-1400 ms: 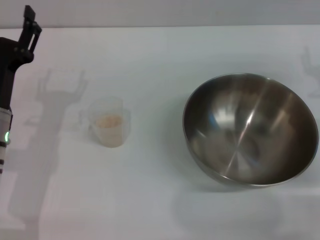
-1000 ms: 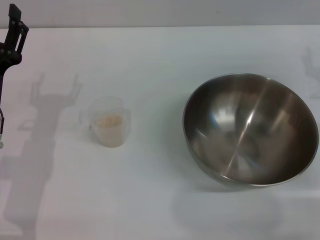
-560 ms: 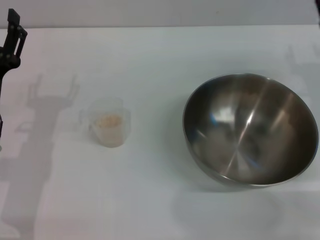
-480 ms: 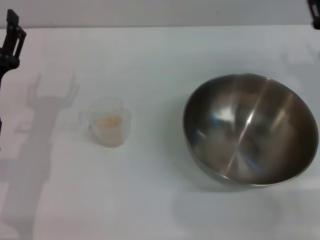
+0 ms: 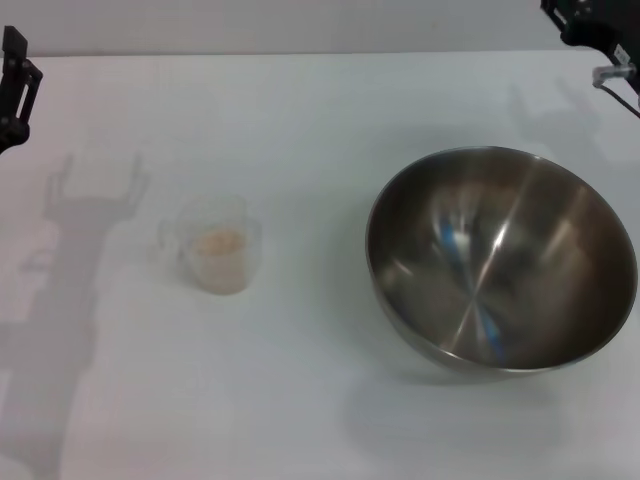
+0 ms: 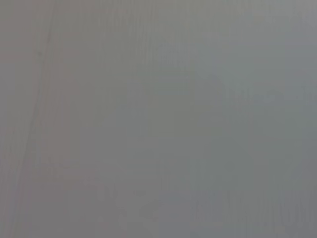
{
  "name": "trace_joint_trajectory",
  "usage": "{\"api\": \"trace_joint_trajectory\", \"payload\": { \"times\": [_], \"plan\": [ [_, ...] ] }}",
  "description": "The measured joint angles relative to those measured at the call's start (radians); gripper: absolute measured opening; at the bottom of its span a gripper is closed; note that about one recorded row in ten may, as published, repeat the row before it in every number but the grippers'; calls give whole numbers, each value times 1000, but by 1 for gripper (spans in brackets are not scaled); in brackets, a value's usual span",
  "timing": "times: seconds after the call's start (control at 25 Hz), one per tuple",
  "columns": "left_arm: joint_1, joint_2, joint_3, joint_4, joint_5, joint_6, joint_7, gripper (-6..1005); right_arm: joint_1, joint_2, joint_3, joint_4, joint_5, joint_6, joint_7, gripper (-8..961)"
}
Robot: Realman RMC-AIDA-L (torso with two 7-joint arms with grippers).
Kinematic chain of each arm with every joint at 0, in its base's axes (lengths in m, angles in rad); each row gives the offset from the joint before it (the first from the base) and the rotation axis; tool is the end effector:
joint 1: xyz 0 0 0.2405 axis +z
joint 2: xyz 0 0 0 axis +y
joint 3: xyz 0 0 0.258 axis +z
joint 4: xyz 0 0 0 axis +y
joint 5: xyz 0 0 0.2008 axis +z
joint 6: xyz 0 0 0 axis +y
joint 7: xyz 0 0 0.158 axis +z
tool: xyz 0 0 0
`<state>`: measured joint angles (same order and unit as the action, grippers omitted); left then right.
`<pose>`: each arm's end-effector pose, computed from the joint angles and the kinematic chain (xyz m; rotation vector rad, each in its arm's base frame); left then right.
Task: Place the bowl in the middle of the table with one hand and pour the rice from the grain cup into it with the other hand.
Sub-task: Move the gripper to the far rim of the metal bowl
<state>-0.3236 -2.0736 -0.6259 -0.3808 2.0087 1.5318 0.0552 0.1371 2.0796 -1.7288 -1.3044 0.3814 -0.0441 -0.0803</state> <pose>-0.2773 0.3012 0.0102 -1.3627 -0.3090 -0.9369 0.2273 0.3784 0.0263 -1.7020 0.6893 0.5527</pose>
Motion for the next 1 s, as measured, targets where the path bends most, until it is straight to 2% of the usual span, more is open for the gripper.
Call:
{"api": "trace_joint_trajectory", "payload": {
  "times": [0.04, 0.16, 0.2, 0.24, 0.32, 0.48, 0.56, 0.6, 0.64, 0.76, 0.8, 0.92, 1.0],
  "plan": [
    [0, 0, 0, 1, 0, 0, 0, 865, 0, 0, 0, 0, 0, 0, 0, 658],
    [1, -1, -1, 4, -1, 0, 0, 865, 6, -3, 38, -160, 6, 302, -13, 658],
    [1, -2, -1, 5, -1, -3, 0, 865, 14, -4, 62, -283, 6, 515, -49, 658],
    [1, -2, -1, 5, -1, -3, 0, 865, 14, -4, 62, -283, 6, 515, -49, 658],
    [2, -2, -2, 5, -1, -5, 0, 865, 27, -4, 89, -390, 7, 710, -80, 657],
    [2, -2, -2, 7, -1, -6, 0, 865, 92, -6, 153, -554, 7, 1119, -101, 657],
    [2, -2, -2, 9, -1, -6, 0, 865, 120, -6, 186, -593, 7, 1250, -107, 657],
    [2, -2, -1, 10, -1, -6, 0, 865, 150, -6, 226, -615, 7, 1366, -122, 657],
    [2, -2, -1, 10, -1, -6, 0, 865, 150, -6, 226, -615, 7, 1366, -122, 656],
    [2, -2, -1, 10, -1, -3, 0, 865, 192, -6, 290, -609, 6, 1485, -154, 656],
    [1, -2, -1, 10, -1, -2, 0, 865, 220, -6, 328, -578, 2, 1537, -176, 656],
    [1, -2, -1, 10, -1, -1, 0, 865, 244, -6, 354, -542, -1, 1572, -196, 656],
    [2, -2, -1, 10, -1, -1, 0, 865, 278, -7, 383, -471, -8, 1611, -227, 655]
  ]
}}
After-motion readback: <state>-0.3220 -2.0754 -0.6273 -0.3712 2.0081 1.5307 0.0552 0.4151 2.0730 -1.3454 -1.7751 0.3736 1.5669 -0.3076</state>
